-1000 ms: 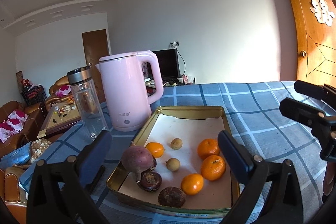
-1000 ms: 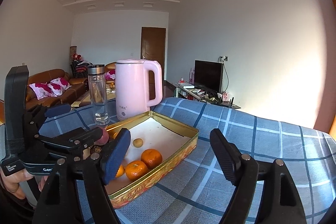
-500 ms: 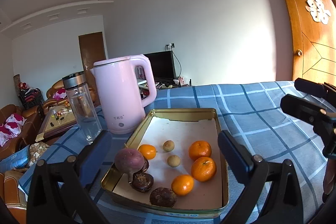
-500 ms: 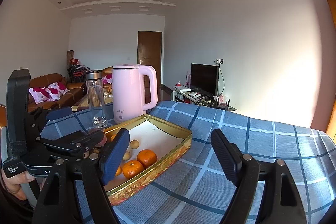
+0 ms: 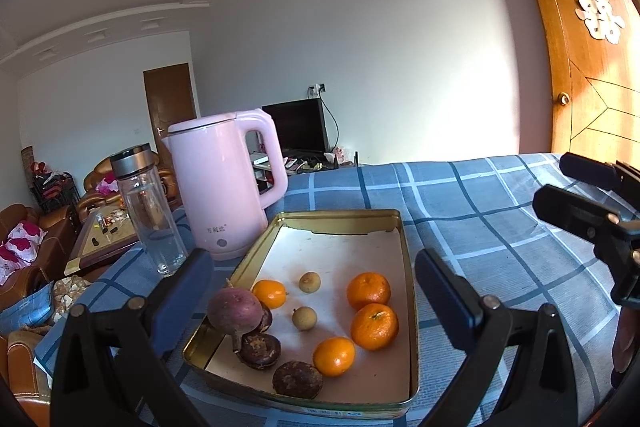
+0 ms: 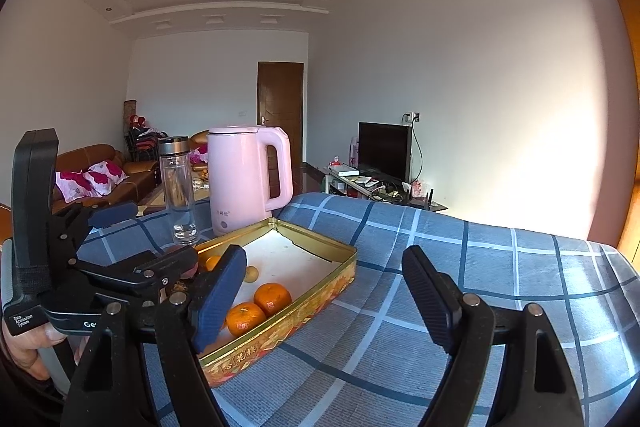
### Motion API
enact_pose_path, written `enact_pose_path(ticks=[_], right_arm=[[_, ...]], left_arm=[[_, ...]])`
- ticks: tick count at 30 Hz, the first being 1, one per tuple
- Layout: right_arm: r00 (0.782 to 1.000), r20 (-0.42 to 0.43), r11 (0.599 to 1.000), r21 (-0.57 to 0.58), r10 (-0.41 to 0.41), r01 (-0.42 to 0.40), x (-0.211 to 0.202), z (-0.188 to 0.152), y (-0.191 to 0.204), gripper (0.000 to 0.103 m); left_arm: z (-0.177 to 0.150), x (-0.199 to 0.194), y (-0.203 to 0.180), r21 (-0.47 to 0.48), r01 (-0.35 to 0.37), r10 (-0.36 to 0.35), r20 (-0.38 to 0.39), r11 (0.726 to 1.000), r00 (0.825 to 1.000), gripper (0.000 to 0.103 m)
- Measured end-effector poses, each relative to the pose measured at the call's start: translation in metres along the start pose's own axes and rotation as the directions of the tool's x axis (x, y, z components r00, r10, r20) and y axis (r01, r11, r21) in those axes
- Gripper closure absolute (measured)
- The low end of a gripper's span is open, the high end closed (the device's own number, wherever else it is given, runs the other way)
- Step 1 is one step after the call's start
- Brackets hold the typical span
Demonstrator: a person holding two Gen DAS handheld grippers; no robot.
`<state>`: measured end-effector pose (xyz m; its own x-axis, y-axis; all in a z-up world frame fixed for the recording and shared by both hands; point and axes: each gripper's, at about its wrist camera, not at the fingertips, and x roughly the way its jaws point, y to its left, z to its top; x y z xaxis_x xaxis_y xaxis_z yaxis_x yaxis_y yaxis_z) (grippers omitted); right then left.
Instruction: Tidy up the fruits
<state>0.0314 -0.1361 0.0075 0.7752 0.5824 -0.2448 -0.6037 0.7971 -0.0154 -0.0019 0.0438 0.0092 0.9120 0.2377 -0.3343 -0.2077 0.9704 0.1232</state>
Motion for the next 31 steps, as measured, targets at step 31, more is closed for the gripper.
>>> enact_pose_path(ticks=[31], right_arm=[[0.998,0.002,0.998,-0.007,-0.068,0.068,-0.017,-0.013,-0.018,0.021]], left_arm=[[0.0,-0.012,-0.027,0.053,0.047,-0.049,0.026,0.997,0.998,0.0]])
